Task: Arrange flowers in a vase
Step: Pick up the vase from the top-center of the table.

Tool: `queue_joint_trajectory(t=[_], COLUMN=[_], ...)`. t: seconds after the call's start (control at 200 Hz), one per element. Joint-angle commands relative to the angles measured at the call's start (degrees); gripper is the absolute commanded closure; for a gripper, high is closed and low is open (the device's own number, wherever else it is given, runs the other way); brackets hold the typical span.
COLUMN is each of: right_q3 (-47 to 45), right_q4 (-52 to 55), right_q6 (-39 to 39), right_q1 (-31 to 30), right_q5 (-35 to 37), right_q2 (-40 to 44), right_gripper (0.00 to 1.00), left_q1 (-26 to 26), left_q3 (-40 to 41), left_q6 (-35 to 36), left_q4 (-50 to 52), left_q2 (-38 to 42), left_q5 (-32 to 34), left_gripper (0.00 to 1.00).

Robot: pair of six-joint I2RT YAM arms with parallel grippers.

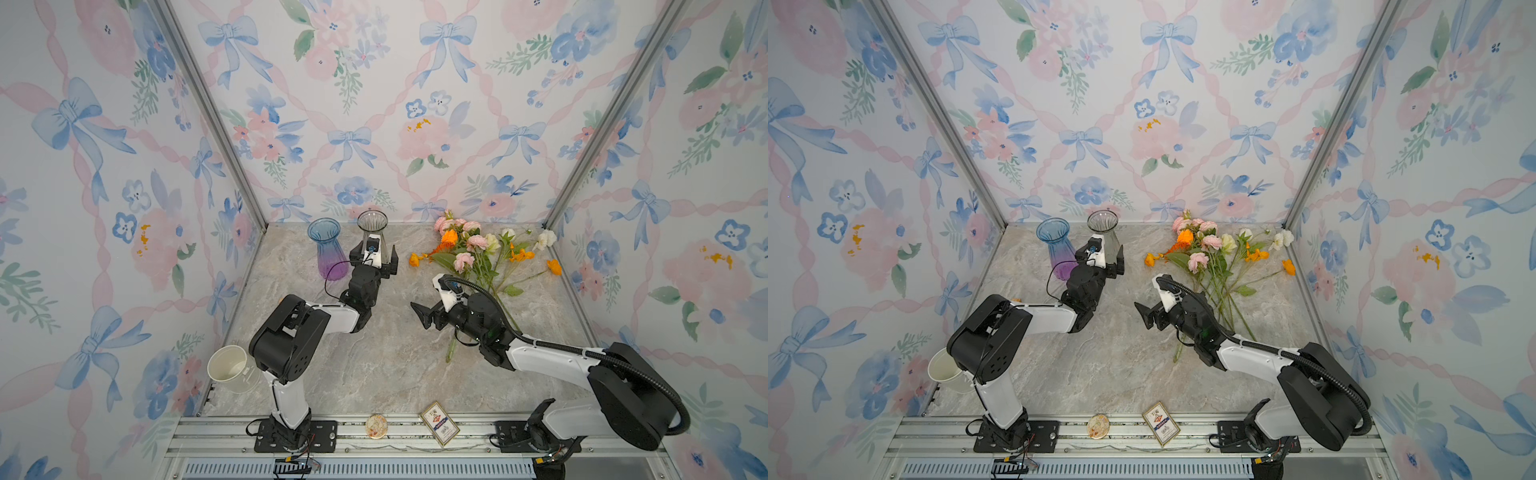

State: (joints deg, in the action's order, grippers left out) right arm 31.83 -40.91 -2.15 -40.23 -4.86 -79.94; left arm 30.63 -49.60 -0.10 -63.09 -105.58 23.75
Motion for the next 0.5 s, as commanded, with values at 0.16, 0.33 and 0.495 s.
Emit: queue_joint_trajectory(t=[0.16,0.33,0.495], right_q3=[-0.99,-1.42,-2.71], right_q4=[-5.49,-12.15,-20.05], right_q6=[-1.16,-5.59,-7.23], right_q1=[0.58,2.8,3.56], right_q5=[-1.98,-3.84,-5.69], right_q2=[-1.89,-6.17,-12.1], right_gripper=[0.03,0.03,0.03], left_q1=[-0.19,-1.25,-2.92], left_q3=[-7.15,-10.53,-13.24], left_q6=[0.24,-1.89,-5.97], left_q4=[-1.98,-1.89,-1.86], left_q2=[-7.01,-10.44,-12.74], left_q5=[5.7,6.09,3.74], left_gripper=[0.02,0.02,0.02])
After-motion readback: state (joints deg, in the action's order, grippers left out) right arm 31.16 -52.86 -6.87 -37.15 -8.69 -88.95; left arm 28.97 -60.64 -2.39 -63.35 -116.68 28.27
